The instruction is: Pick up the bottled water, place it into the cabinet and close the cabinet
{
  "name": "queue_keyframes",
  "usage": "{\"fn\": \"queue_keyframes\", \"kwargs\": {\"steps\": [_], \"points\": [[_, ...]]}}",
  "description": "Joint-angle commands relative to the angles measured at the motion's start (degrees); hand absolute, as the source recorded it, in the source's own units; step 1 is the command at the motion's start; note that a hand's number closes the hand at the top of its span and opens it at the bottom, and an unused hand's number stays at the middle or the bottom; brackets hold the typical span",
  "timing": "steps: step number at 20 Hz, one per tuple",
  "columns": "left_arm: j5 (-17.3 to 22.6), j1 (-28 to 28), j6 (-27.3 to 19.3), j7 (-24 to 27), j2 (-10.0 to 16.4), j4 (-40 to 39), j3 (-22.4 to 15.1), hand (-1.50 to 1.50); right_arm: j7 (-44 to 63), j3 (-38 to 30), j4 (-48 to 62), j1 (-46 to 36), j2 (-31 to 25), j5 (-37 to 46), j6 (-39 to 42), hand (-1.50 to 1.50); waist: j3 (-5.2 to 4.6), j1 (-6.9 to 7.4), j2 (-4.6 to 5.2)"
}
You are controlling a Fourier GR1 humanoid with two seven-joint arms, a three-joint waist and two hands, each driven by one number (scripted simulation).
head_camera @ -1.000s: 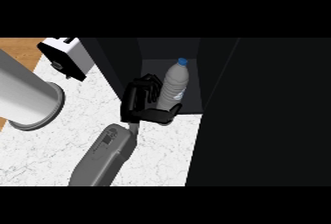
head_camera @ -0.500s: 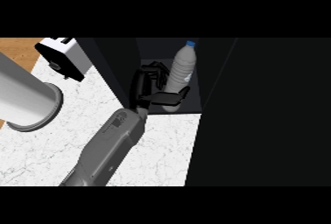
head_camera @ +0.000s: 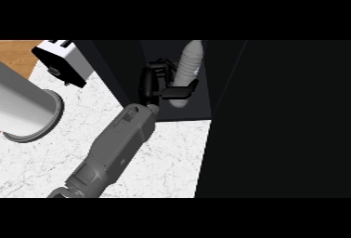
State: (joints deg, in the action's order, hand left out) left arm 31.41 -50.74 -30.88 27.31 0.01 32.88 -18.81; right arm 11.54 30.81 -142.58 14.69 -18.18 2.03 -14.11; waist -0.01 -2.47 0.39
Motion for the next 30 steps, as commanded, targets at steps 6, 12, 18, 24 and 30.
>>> {"fn": "queue_keyframes", "kwargs": {"steps": [6,12,18,24,30], "points": [[-1.43,-8.02,-3.75,6.17,0.02,-14.97,3.07,1.50,1.40,-2.55,-5.20,1.23,-1.05,-2.95,1.89,-1.50,-0.02,-0.87,0.44],[-2.12,-12.49,-4.80,8.03,0.00,-21.23,4.75,1.50,-2.10,-2.10,-2.04,1.81,0.05,-3.32,3.26,-1.50,0.01,-1.31,0.66],[-3.25,-13.62,-4.77,8.44,0.03,-24.59,3.78,-1.50,-1.45,-1.35,-2.28,1.38,0.37,-2.75,3.62,-1.50,-0.06,-2.22,0.99],[-1.94,-13.54,-1.72,11.30,1.33,-25.96,7.28,-1.50,-5.64,-2.70,-0.44,3.16,0.27,-3.26,4.88,-1.50,-0.05,-2.17,1.24],[-1.26,-15.88,0.21,10.25,0.05,-25.35,8.56,-1.50,-4.11,-3.08,-2.75,3.88,-0.29,-4.21,5.57,-1.50,-0.05,-2.13,0.96]]}}
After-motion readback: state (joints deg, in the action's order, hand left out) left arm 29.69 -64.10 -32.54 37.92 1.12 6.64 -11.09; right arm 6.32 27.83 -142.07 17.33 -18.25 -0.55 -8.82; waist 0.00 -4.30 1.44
